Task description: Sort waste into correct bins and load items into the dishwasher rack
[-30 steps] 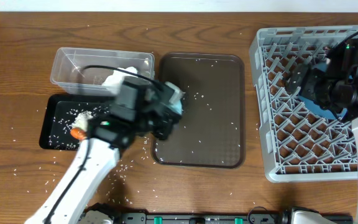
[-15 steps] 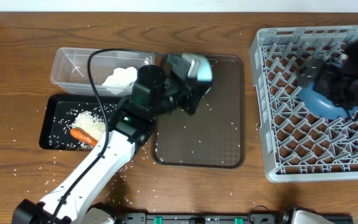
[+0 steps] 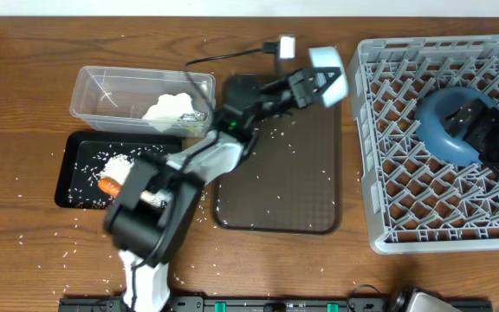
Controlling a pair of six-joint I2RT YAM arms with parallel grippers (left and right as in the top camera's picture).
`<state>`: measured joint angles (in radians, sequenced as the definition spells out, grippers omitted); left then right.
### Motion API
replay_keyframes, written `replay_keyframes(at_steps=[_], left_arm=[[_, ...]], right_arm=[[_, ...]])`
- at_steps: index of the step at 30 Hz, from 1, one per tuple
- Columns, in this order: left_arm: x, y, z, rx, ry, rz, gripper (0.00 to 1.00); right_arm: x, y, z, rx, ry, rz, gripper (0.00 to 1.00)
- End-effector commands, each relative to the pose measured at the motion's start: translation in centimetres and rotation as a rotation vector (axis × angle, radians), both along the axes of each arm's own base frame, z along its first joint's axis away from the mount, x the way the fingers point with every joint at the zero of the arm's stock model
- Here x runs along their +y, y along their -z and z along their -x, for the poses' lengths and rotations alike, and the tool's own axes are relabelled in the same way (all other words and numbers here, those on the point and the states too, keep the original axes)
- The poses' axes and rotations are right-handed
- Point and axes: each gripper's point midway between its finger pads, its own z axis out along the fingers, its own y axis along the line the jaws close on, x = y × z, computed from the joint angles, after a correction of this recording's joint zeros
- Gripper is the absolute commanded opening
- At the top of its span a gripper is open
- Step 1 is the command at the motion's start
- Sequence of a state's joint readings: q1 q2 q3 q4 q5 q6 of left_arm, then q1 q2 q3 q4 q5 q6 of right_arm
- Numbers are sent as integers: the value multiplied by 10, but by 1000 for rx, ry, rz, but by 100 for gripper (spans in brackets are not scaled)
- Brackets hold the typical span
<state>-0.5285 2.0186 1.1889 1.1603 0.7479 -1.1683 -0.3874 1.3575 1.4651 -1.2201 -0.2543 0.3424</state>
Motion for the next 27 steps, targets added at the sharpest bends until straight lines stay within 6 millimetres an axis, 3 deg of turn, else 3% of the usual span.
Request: replay_keyframes(at_steps=[1, 6, 15, 20, 23, 24, 27], left_arm=[[-27, -24, 11, 52, 112, 73, 6], [-59, -18, 27, 80, 144, 82, 6], [-100, 24, 58, 176, 221, -4, 6], [-109, 57, 60, 243, 235, -25, 6], [-109, 61, 59, 257, 246, 15, 6], [-109, 61, 59, 260, 248, 21, 8], [-109, 64, 58, 272, 246, 13, 36]], right_arm=[[-5, -5, 5, -8, 32, 1, 99], [-5, -2, 10, 20, 38, 4, 99], [-9, 0, 13, 39, 49, 21, 99], [-9, 1, 14, 44, 51, 23, 99], [-9, 1, 14, 44, 51, 25, 99], [-9, 1, 14, 44, 51, 25, 99], [-10, 1, 14, 45, 54, 29, 99]])
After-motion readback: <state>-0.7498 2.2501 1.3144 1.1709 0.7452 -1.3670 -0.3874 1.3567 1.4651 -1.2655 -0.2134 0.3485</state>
